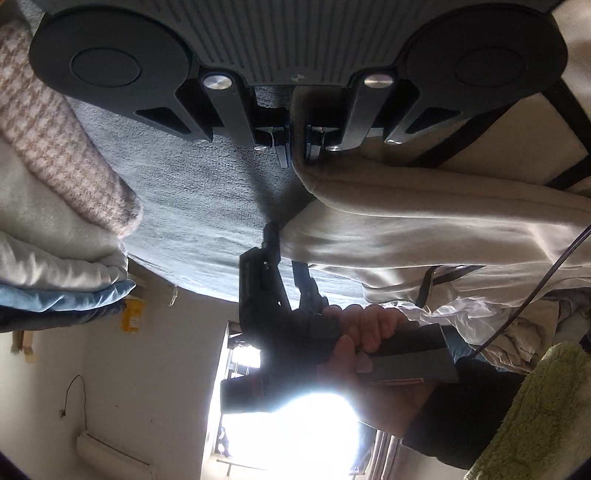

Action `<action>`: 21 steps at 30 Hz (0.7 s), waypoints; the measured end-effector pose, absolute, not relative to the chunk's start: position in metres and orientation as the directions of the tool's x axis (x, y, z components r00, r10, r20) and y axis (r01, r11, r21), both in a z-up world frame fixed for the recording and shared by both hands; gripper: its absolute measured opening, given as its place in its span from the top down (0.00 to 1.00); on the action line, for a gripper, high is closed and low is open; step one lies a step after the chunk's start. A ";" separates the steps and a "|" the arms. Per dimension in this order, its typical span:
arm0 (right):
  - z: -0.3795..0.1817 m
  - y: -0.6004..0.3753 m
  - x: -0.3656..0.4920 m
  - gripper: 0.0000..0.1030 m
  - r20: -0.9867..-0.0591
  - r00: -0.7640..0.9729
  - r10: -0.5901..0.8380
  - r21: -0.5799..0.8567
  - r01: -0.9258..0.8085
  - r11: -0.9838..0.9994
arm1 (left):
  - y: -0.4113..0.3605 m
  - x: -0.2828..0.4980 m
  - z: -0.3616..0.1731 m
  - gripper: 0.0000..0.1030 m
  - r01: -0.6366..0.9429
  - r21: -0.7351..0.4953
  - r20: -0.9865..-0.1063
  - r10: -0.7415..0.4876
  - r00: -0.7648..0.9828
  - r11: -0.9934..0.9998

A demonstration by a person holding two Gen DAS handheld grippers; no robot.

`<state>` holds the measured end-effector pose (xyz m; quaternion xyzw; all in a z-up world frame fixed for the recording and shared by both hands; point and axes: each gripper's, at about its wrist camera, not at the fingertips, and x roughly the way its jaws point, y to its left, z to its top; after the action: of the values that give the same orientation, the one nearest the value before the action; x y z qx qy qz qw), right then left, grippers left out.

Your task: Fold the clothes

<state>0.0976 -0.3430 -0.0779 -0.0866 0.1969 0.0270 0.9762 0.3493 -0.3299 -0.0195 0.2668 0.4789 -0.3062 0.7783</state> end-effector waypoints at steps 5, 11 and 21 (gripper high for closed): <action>-0.077 -0.342 0.093 0.93 -0.364 0.931 0.009 -0.163 -0.074 0.984 | -0.280 0.358 -0.001 0.96 0.600 -0.087 -0.851 -0.372 0.370 0.795; -0.077 -0.347 0.094 0.94 -0.371 0.929 -0.002 -0.134 -0.051 0.990 | -0.196 0.375 -0.007 0.97 0.395 -0.490 -0.637 -0.629 0.445 0.777; -0.080 -0.363 0.102 0.94 -0.430 0.902 0.035 -0.022 -0.049 0.999 | -0.197 0.391 -0.060 0.94 0.318 -0.631 -0.549 -0.697 0.461 0.707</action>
<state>0.1024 -0.3626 -0.0804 -0.0161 0.2203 0.0217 0.9750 0.3910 -0.1973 -0.0596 -0.2269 0.4177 -0.3082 0.8241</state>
